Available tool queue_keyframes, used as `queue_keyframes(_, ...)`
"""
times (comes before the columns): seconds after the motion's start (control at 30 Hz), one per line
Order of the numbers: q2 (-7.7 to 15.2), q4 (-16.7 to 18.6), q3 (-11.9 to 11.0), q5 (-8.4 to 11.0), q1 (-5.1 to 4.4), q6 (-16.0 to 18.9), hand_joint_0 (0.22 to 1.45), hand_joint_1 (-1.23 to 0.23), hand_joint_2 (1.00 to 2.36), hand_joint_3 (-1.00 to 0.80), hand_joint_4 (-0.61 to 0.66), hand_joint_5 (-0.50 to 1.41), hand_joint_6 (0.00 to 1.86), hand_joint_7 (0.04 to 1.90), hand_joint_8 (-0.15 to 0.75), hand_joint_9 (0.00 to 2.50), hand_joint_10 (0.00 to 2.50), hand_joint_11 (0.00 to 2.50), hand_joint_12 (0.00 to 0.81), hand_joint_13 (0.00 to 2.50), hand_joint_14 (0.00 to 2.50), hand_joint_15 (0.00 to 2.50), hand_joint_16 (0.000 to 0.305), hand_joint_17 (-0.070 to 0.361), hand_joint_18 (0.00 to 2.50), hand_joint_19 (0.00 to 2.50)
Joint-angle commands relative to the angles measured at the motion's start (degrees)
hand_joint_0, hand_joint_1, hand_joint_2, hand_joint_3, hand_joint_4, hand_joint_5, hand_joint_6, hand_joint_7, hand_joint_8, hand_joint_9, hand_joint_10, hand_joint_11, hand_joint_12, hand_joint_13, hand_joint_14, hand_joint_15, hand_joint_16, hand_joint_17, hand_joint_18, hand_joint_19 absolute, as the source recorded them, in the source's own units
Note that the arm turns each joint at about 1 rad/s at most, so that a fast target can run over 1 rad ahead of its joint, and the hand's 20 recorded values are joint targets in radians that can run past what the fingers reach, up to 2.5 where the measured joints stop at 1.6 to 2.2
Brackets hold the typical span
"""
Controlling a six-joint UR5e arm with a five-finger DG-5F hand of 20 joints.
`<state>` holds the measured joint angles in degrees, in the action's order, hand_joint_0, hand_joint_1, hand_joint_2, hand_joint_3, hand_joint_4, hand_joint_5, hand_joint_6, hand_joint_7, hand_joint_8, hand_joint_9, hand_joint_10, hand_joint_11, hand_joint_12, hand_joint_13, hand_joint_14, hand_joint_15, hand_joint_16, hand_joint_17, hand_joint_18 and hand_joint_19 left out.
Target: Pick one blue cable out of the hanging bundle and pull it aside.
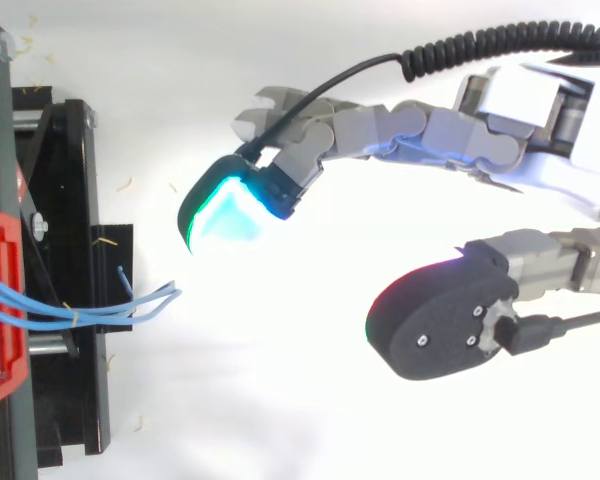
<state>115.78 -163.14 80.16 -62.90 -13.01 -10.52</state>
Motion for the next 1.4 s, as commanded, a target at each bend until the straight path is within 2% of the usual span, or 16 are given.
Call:
queue_keyframes(0.0, 0.0, 0.2, 0.0, 0.85, -0.26, -0.2, 0.51, -0.44, 1.0, -0.47, 0.21, -0.23, 0.5, 0.69, 0.223, 0.2, 0.0, 0.0, 0.336, 0.04, 0.0, 0.04, 0.058, 0.13, 0.0, 0.1)
queue_keyframes(0.27, 0.0, 0.3, 0.0, 2.43, -0.7, -0.2, 0.51, -0.44, 1.0, -0.46, 0.21, -0.23, 0.5, 0.69, 0.223, 0.2, 0.0, 0.0, 0.335, 0.05, 0.0, 0.04, 0.057, 0.129, 0.0, 0.11)
queue_keyframes(0.53, 0.1, 0.3, 0.0, 2.52, -1.14, -1.0, 0.51, -0.44, 1.0, -0.47, 0.21, -0.23, 0.5, 0.7, 0.222, 0.21, 0.0, 0.0, 0.335, 0.06, 0.0, 0.05, 0.058, 0.13, 0.0, 0.11)
queue_keyframes(0.6, 1.4, 0.3, 0.0, 2.69, -1.14, -0.8, 0.51, -0.44, 1.0, -0.47, 0.21, -0.23, 0.5, 0.7, 0.223, 0.21, 0.0, 0.0, 0.335, 0.06, 0.0, 0.05, 0.058, 0.13, 0.0, 0.11)
queue_keyframes(0.67, 1.6, 0.3, 0.0, 2.69, -1.14, -0.3, 0.51, -0.44, 1.0, -0.47, 0.21, -0.23, 0.5, 0.7, 0.223, 0.21, 0.0, 0.0, 0.336, 0.06, 0.0, 0.05, 0.058, 0.13, 0.0, 0.11)
queue_keyframes(0.7, 3.0, 0.6, -0.1, 2.69, -1.23, 0.5, 0.52, -0.44, 1.0, -0.46, 0.21, -0.23, 0.5, 0.7, 0.224, 0.21, 0.0, 0.0, 0.335, 0.06, 0.0, 0.05, 0.058, 0.13, 0.0, 0.11)
queue_keyframes(0.77, 3.1, 1.3, -0.1, 2.78, -1.49, 2.2, 0.52, -0.44, 1.0, -0.46, 0.21, -0.23, 0.5, 0.7, 0.224, 0.21, 0.0, 0.0, 0.334, 0.06, 0.0, 0.05, 0.058, 0.13, 0.0, 0.11)
queue_keyframes(1.0, 3.0, 1.2, -0.1, 2.87, -1.67, 2.0, 0.52, -0.44, 1.0, -0.46, 0.21, -0.23, 0.5, 0.7, 0.225, 0.22, 0.0, 0.0, 0.334, 0.07, 0.0, 0.05, 0.057, 0.129, 0.0, 0.12)
queue_keyframes(1.2, 5.9, 2.1, -0.1, 2.87, -1.41, 3.0, 0.52, -0.44, 1.0, -0.46, 0.22, -0.23, 0.5, 0.7, 0.226, 0.22, 0.0, 0.0, 0.334, 0.07, 0.0, 0.05, 0.057, 0.129, 0.0, 0.12)
queue_keyframes(1.37, 6.0, 2.7, -0.1, 3.22, -1.67, 2.7, 0.52, -0.44, 1.0, -0.46, 0.22, -0.22, 0.5, 0.7, 0.226, 0.22, 0.0, 0.0, 0.333, 0.07, 0.0, 0.05, 0.057, 0.129, 0.0, 0.12)
